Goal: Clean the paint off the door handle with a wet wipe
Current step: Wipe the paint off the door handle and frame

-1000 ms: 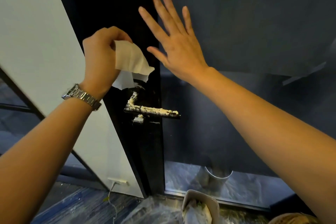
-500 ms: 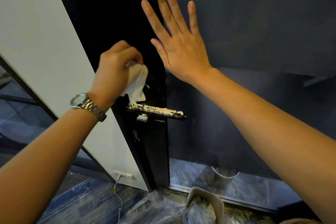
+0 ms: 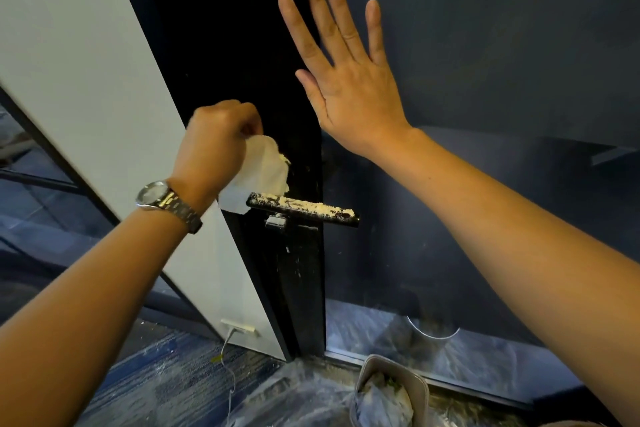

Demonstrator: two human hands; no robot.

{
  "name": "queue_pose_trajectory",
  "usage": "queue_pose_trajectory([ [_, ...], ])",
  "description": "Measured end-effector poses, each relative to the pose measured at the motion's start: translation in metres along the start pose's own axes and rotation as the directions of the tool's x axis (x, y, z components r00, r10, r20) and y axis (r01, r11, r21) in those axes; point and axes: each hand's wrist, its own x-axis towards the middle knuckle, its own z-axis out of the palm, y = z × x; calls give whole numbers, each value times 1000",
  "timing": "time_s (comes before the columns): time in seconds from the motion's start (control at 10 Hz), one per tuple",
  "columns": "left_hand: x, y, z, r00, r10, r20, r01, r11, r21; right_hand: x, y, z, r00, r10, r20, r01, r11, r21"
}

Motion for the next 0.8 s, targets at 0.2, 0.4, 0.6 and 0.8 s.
queue_pose_trajectory([
  [0.2,-1,7,3,997,70,18,-69,998,-4,0,-3,2,1000,18,-7,-18,1000,12],
  [0.4,-6,-5,-1,1000,2,-4,-2,999,-45,-1,-4,3,1000,19,0,-19,1000,12],
  [0.6,-2,7,2,996,58,63,-55,998,-41,-1,-4,2,1000,18,14,-18,999,31],
  [0.8,-4,22,6,987,103,121,-101,995,-23,-1,-5,3,1000,18,-15,-18,1000,19],
])
